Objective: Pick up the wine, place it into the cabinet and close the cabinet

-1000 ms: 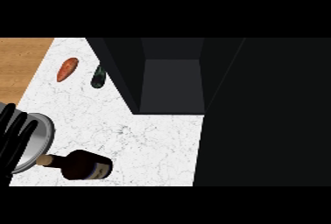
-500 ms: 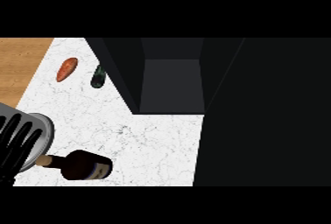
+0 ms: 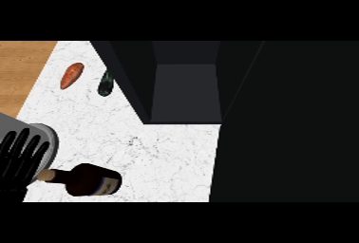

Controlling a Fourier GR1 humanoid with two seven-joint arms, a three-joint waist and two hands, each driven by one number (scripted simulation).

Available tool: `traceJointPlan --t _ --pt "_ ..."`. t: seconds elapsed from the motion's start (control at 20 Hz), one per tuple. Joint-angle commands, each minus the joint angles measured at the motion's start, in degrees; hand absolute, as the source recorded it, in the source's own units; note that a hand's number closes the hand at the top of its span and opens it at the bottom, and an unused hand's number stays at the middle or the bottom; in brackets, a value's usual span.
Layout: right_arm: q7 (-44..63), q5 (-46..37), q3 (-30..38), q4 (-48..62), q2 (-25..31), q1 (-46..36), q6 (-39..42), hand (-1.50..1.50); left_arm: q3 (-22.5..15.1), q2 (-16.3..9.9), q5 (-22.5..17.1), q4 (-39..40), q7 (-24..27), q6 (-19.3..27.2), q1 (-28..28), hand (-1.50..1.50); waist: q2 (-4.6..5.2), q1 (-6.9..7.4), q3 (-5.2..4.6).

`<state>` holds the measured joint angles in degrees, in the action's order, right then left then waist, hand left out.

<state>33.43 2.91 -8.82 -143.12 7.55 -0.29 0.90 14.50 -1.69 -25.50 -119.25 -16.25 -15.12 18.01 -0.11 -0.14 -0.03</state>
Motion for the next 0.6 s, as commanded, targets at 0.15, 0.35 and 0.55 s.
traceJointPlan --t 0.15,0.35,0.55 --pt "6.7 3.0 0.4 -8.7 0.0 -1.9 -1.1 -1.5 2.1 -0.8 1.9 12.1 6.4 -3.9 -3.2 -1.5 0.04 -0.17 -0.02" --pt "-0.1 5.5 3.3 -4.0 0.0 1.0 2.2 -1.5 2.4 -0.6 1.8 10.5 7.4 -5.7 -0.6 -1.5 0.06 0.1 0.04" --pt "2.3 1.8 0.2 -5.7 -1.6 0.6 -0.1 -1.5 -1.5 1.6 6.2 15.1 10.1 -4.1 -3.7 -1.5 0.05 -0.07 0.03"
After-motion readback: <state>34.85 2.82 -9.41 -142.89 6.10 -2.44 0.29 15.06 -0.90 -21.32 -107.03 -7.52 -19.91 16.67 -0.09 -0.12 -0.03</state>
